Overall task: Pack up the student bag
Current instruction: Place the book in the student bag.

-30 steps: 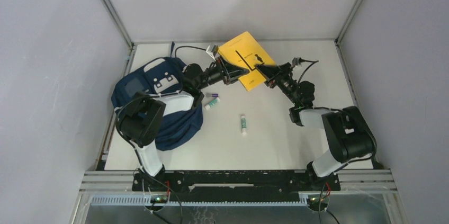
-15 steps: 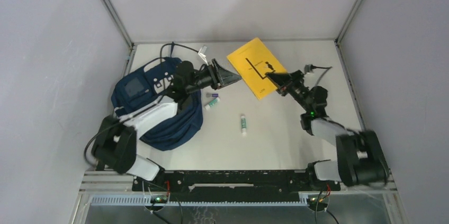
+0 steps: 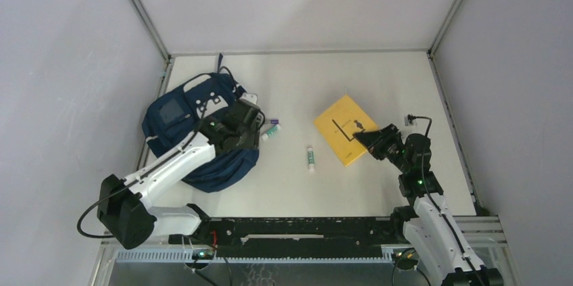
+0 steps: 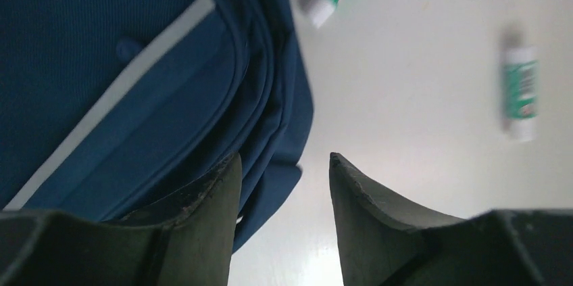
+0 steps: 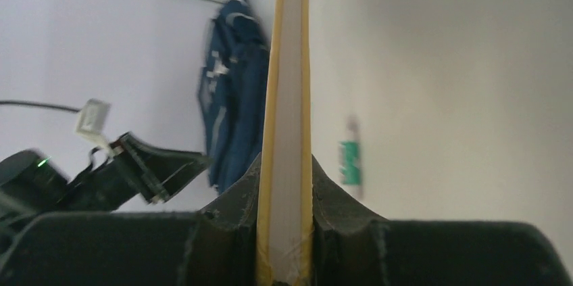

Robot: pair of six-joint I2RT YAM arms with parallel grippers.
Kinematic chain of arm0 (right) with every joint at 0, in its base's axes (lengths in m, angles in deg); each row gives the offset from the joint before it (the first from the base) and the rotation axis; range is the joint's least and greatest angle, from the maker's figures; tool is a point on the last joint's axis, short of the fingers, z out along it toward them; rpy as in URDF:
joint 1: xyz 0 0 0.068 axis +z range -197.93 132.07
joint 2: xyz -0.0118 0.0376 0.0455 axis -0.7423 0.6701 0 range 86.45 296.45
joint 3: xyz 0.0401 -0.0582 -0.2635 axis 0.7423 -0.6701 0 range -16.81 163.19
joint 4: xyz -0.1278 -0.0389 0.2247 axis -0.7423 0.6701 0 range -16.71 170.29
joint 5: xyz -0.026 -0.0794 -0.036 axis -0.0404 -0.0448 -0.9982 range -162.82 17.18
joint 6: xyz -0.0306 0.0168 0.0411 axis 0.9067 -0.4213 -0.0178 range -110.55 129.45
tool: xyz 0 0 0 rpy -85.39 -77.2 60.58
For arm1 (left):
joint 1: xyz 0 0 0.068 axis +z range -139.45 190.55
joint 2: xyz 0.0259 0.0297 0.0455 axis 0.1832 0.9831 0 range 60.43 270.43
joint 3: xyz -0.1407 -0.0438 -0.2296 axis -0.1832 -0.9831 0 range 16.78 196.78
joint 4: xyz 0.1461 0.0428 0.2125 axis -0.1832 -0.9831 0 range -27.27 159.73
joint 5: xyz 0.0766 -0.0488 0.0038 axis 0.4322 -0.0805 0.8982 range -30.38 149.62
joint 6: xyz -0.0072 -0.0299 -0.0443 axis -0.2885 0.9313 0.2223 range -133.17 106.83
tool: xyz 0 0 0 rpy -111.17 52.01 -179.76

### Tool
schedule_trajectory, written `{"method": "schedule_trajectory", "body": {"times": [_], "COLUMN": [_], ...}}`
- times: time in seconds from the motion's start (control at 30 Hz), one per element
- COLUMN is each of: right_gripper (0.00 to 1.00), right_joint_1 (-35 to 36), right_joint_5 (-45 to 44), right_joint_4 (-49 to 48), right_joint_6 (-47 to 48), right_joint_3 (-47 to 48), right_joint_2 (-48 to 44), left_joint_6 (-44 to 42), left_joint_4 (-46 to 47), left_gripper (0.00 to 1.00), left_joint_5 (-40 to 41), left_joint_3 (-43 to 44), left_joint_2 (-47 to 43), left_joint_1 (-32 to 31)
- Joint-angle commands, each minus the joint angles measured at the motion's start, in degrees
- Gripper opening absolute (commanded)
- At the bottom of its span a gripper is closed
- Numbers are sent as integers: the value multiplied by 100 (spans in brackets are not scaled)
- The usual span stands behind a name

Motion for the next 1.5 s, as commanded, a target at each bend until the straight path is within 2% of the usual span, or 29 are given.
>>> {"method": "schedule_trajectory", "body": {"times": [0.0,0.1,0.23,0.47,0.57,0.7,0.8,0.9,1.07,1.17,1.37,1.47], "right_gripper": [0,0,0,0,0,0,0,0,0,0,0,0], "right_joint_1": [-290,-384,-381,-369,-337,-214,166,975,2649,3410,4297,4521], "right_joint_5": [131,295,318,310,274,314,400,246,-83,-361,-823,-1043], "right_joint_4": [466,469,469,913,1089,1158,882,571,-769,-1594,-2962,-3299], "right_joint_6": [422,428,402,402,412,388,334,344,-43,-371,-1053,-1186], "right_joint_3": [60,51,71,90,88,104,201,541,1001,1350,2152,2608], "right_joint_2": [-197,-259,-316,-603,-803,-988,-840,-346,786,1638,3498,4228], "left_joint_6": [269,411,254,18,0,58,-134,-430,-809,-917,-880,-844], "left_joint_4": [-895,-1001,-539,-286,-407,-693,-739,-739,-727,-730,-842,-894], "left_gripper": [55,54,53,48,35,3,0,0,0,0,0,0], "left_joint_5": [1238,1429,1370,1529,1837,2187,1924,1571,1116,984,725,578], "left_joint_3": [-325,-501,-872,-934,-880,-635,-353,15,756,1015,1352,1523], "left_joint_2": [9,204,317,669,754,492,52,-499,-1307,-1426,-1212,-1088], "left_joint_1": [-475,-530,-529,-523,-503,-415,-230,116,715,973,1240,1313]}}
